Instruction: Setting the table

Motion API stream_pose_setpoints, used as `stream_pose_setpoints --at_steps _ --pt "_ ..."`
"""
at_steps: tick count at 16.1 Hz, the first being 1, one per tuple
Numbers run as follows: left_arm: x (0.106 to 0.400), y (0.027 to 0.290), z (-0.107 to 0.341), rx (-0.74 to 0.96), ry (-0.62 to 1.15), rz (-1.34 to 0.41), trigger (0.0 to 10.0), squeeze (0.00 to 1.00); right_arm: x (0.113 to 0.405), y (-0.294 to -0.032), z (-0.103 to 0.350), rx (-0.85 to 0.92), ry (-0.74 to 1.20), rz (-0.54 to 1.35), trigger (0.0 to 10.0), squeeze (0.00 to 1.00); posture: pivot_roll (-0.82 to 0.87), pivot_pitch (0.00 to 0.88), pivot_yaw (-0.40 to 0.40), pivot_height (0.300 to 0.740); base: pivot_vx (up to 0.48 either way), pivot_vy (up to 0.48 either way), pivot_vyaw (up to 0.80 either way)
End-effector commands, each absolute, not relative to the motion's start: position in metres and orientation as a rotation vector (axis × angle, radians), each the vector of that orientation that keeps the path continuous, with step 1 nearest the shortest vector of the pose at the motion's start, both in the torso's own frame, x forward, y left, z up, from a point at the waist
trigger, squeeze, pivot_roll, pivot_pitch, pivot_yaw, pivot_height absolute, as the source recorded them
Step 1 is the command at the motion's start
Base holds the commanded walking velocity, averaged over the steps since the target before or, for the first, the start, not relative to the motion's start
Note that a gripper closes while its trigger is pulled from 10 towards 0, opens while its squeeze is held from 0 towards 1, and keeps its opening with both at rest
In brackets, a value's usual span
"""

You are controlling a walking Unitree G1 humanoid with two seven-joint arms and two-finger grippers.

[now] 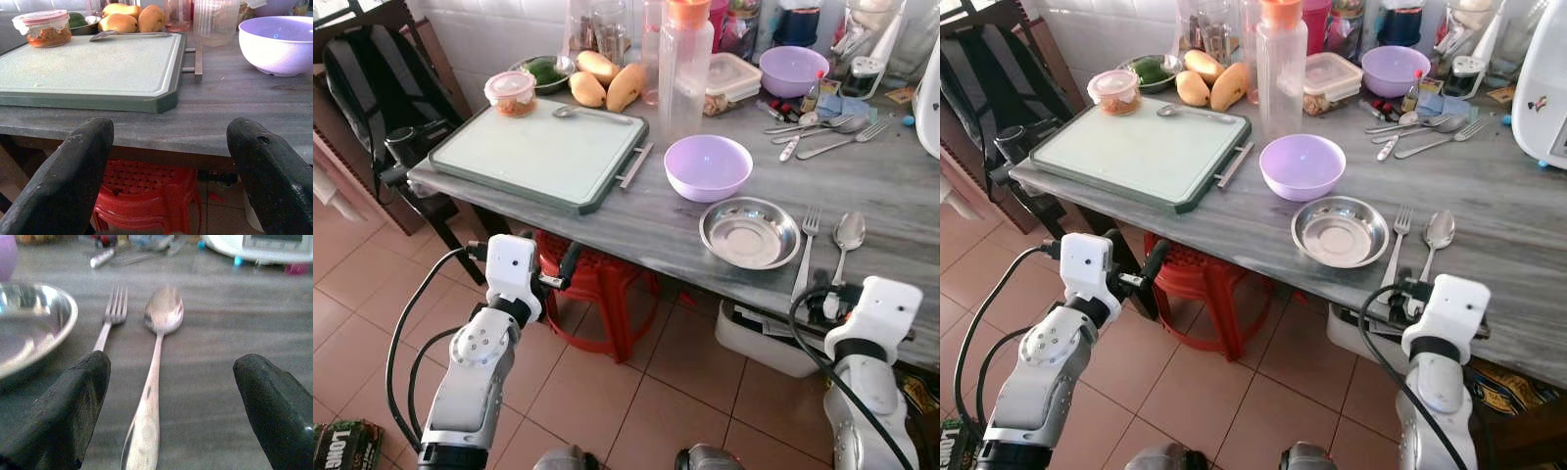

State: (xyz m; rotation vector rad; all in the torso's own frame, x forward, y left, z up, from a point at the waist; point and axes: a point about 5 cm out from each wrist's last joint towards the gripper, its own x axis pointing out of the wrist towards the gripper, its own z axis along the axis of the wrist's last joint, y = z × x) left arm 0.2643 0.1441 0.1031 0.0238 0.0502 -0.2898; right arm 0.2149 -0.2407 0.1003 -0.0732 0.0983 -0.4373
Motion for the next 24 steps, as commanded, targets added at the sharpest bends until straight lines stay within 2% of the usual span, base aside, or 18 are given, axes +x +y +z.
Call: stream_pose_setpoints --at_steps 1,7,12,15,18,21,24 --pt "0.265 0.146 0.105 0.031 0.044 -0.285 10.0 0.00 0.216 -0.238 0.108 -0.070 0.059 -0.425 10.0 0.00 -0.02 0.028 0.082 0.740 0.000 0.000 0.00" --pt "0.262 0.146 0.102 0.029 0.048 -0.280 10.0 0.00 0.208 -0.242 0.109 -0.152 0.070 -0.473 10.0 0.00 -0.02 0.000 0.072 0.740 0.000 0.000 0.00" --pt "0.262 0.145 0.095 0.009 0.059 -0.264 10.0 0.00 0.206 -0.220 0.111 -0.159 0.023 -0.347 10.0 0.00 -0.05 0.000 0.082 0.740 0.000 0.000 0.00" --pt "0.268 0.144 0.097 -0.028 0.052 -0.218 10.0 0.00 0.220 -0.199 0.123 -0.141 -0.062 -0.242 10.0 0.00 -0.05 0.000 0.071 0.740 0.000 0.000 0.00" --pt "0.287 0.144 0.108 -0.029 -0.001 -0.189 10.0 0.00 0.235 -0.196 0.127 -0.097 -0.089 -0.239 10.0 0.00 -0.05 0.000 0.063 0.740 0.000 0.000 0.00" --pt "0.288 0.142 0.108 -0.026 -0.010 -0.191 10.0 0.00 0.241 -0.198 0.127 -0.092 -0.094 -0.238 10.0 0.00 -0.05 0.000 0.055 0.716 -0.166 0.000 0.00" --pt "0.287 0.140 0.106 -0.036 -0.005 -0.183 10.0 0.00 0.243 -0.198 0.127 -0.093 -0.094 -0.234 10.0 0.00 -0.05 0.000 0.050 0.716 -0.292 0.000 0.00"
